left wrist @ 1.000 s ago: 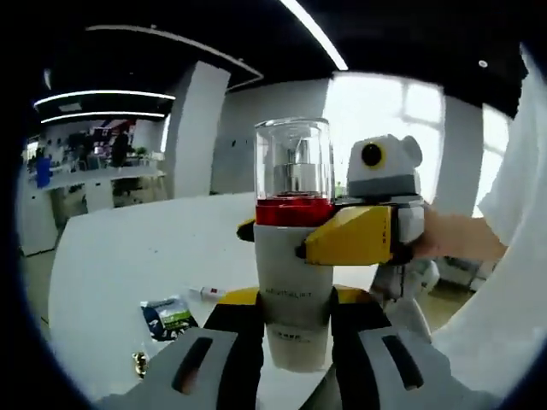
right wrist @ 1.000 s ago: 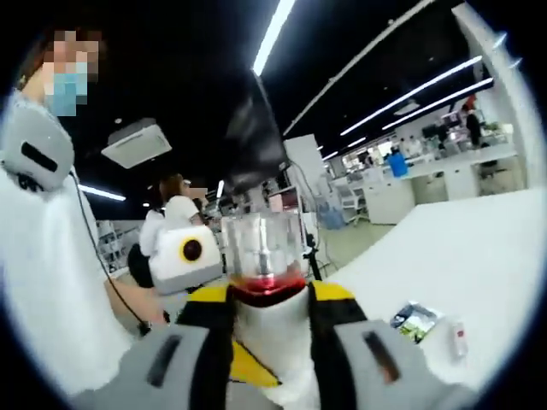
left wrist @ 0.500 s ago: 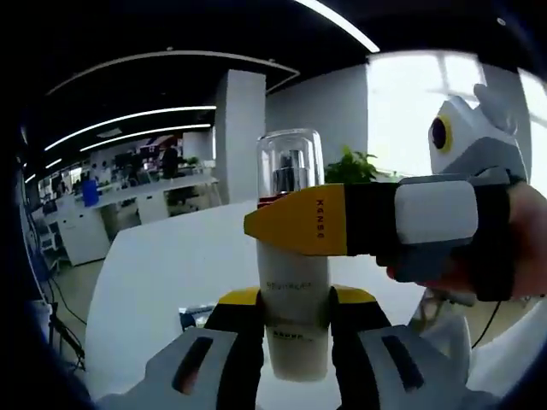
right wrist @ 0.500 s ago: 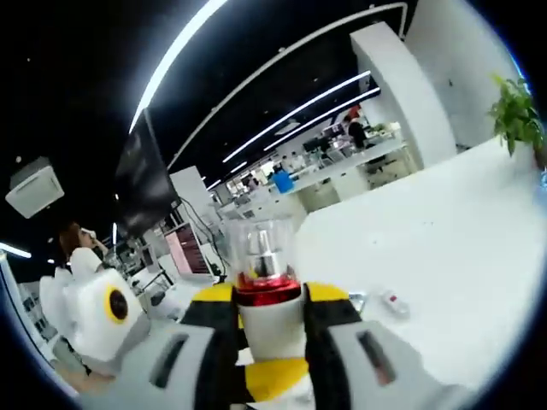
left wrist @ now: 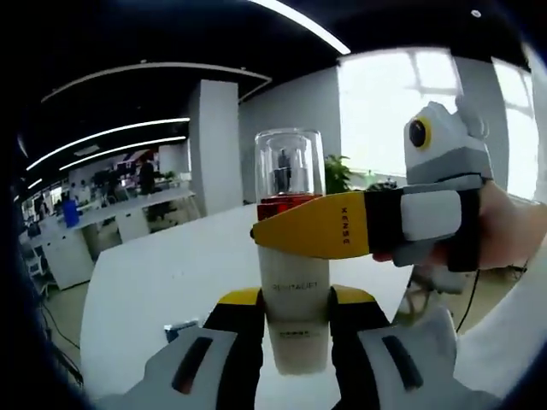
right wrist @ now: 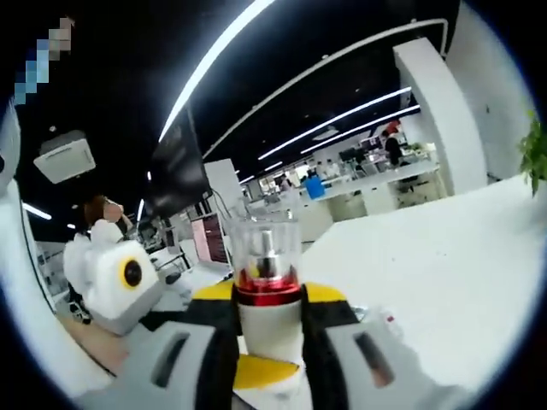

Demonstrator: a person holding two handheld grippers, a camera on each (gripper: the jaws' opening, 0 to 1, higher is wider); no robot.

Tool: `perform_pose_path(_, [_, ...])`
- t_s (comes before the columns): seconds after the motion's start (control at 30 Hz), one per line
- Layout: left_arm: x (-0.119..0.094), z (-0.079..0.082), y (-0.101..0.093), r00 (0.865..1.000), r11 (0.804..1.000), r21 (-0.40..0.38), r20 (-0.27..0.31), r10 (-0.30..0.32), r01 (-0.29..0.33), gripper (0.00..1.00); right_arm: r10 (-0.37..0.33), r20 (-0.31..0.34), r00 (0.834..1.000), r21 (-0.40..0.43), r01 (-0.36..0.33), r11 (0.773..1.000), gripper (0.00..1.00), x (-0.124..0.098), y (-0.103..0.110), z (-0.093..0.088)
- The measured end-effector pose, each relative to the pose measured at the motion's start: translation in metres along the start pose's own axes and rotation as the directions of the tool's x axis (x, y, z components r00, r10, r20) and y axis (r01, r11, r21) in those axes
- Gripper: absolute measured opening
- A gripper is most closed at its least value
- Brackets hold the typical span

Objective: Arrange the skincare products in the storage area until every visible bottle or jar stands upright without overlapping.

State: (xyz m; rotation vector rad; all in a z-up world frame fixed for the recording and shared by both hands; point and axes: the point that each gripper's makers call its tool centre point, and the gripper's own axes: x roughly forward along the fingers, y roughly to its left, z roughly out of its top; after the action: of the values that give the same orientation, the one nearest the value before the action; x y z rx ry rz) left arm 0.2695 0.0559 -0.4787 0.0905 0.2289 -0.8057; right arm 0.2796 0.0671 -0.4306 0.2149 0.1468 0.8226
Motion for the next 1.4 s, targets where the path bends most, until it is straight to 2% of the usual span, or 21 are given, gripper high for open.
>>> perform_pose_path(0.17, [0.004, 0.01, -0.008, 0.994, 0.994, -0.02, 0.006, -0.111, 0.111, 0.31, 0.13, -0.025, 0.991, -0.083, -0.131, 0.988, 0.26, -0.004, 0.016, 0.009])
perform_pose_path(0.3, [0.0, 0.021, -0.02, 0.969, 0.969, 0.02, 0.004, -0.246, 0.246, 0.35, 0.27, -0.049, 0.962, -0.109, -0.274, 0.956, 0.26, -0.008, 0.03, 0.021])
perform_pose_path(0.33, [-0.002, 0.023, -0.023, 0.957, 0.956, 0.044, -0.012, -0.289, 0.289, 0.34, 0.333, -0.055, 0.941, -0.116, -0.337, 0.934, 0.26, -0.009, 0.036, 0.026])
perform_pose_path(0.37, [-0.003, 0.027, -0.025, 0.949, 0.948, 0.058, -0.009, -0.314, 0.314, 0.34, 0.353, -0.047, 0.935, -0.113, -0.356, 0.928, 0.26, -0.009, 0.036, 0.03])
perform_pose_path(0.4, [-0.004, 0.029, -0.026, 0.944, 0.941, 0.07, -0.012, -0.331, 0.331, 0.35, 0.409, -0.048, 0.911, -0.113, -0.412, 0.904, 0.26, -0.011, 0.038, 0.036])
perform_pose_path(0.5, [-0.007, 0.033, -0.03, 0.914, 0.911, 0.074, -0.039, -0.405, 0.406, 0.35, 0.506, -0.049, 0.861, -0.114, -0.508, 0.854, 0.26, -0.013, 0.045, 0.048])
perform_pose_path(0.57, [-0.008, 0.034, -0.033, 0.895, 0.891, 0.089, -0.065, -0.441, 0.446, 0.35, 0.534, -0.057, 0.844, -0.124, -0.537, 0.835, 0.26, -0.013, 0.047, 0.052])
perform_pose_path(0.6, [-0.009, 0.034, -0.035, 0.884, 0.879, 0.094, -0.079, -0.462, 0.468, 0.36, 0.559, -0.067, 0.827, -0.139, -0.562, 0.815, 0.26, -0.014, 0.05, 0.053])
perform_pose_path(0.63, [-0.01, 0.035, -0.041, 0.866, 0.861, 0.098, -0.091, -0.492, 0.5, 0.38, 0.568, -0.083, 0.819, -0.16, -0.573, 0.804, 0.26, -0.014, 0.05, 0.054])
perform_pose_path(0.67, [-0.009, 0.036, -0.04, 0.865, 0.859, 0.109, -0.092, -0.493, 0.5, 0.39, 0.574, -0.097, 0.813, -0.161, -0.582, 0.797, 0.26, -0.014, 0.051, 0.053])
perform_pose_path(0.7, [-0.009, 0.036, -0.042, 0.854, 0.847, 0.113, -0.103, -0.51, 0.519, 0.4, 0.591, -0.121, 0.798, -0.197, -0.603, 0.773, 0.26, -0.015, 0.052, 0.051])
perform_pose_path(0.83, [-0.004, 0.032, -0.04, 0.83, 0.821, 0.131, -0.141, -0.539, 0.556, 0.38, 0.604, -0.144, 0.784, -0.204, -0.621, 0.757, 0.26, -0.015, 0.05, 0.048])
perform_pose_path(0.9, [-0.001, 0.031, -0.039, 0.824, 0.815, 0.134, -0.147, -0.547, 0.564, 0.35, 0.613, -0.152, 0.775, -0.193, -0.632, 0.751, 0.26, -0.016, 0.048, 0.044])
perform_pose_path(1.0, [0.006, 0.032, -0.039, 0.824, 0.813, 0.143, -0.142, -0.548, 0.565, 0.29, 0.624, -0.145, 0.768, -0.178, -0.64, 0.747, 0.26, -0.014, 0.037, 0.04])
perform_pose_path(1.07, [0.011, 0.027, -0.043, 0.814, 0.8, 0.154, -0.156, -0.56, 0.58, 0.29, 0.621, -0.138, 0.772, -0.166, -0.636, 0.754, 0.26, -0.014, 0.032, 0.036])
perform_pose_path(1.13, [0.02, 0.02, -0.041, 0.818, 0.808, 0.146, -0.177, -0.547, 0.571, 0.28, 0.615, -0.146, 0.775, -0.164, -0.632, 0.757, 0.27, -0.013, 0.024, 0.029])
perform_pose_path(1.23, [0.032, 0.004, -0.038, 0.816, 0.822, 0.098, -0.234, -0.529, 0.561, 0.27, 0.577, -0.154, 0.802, -0.115, -0.594, 0.796, 0.27, -0.008, 0.002, 0.014])
perform_pose_path(1.27, [0.039, -0.003, -0.035, 0.822, 0.832, 0.093, -0.249, -0.513, 0.547, 0.27, 0.559, -0.16, 0.813, -0.114, -0.578, 0.808, 0.28, -0.006, -0.002, 0.01])
perform_pose_path(1.33, [0.049, -0.014, -0.032, 0.821, 0.83, 0.097, -0.252, -0.513, 0.549, 0.27, 0.523, -0.171, 0.835, -0.121, -0.545, 0.83, 0.28, -0.004, -0.009, 0.001])
perform_pose_path(1.37, [0.053, -0.018, -0.031, 0.821, 0.831, 0.095, -0.252, -0.512, 0.548, 0.27, 0.49, -0.179, 0.853, -0.13, -0.514, 0.848, 0.28, -0.003, -0.015, -0.005])
perform_pose_path(1.4, [0.059, -0.024, -0.029, 0.828, 0.839, 0.087, -0.247, -0.504, 0.537, 0.27, 0.467, -0.177, 0.866, -0.134, -0.491, 0.861, 0.29, -0.002, -0.019, -0.008])
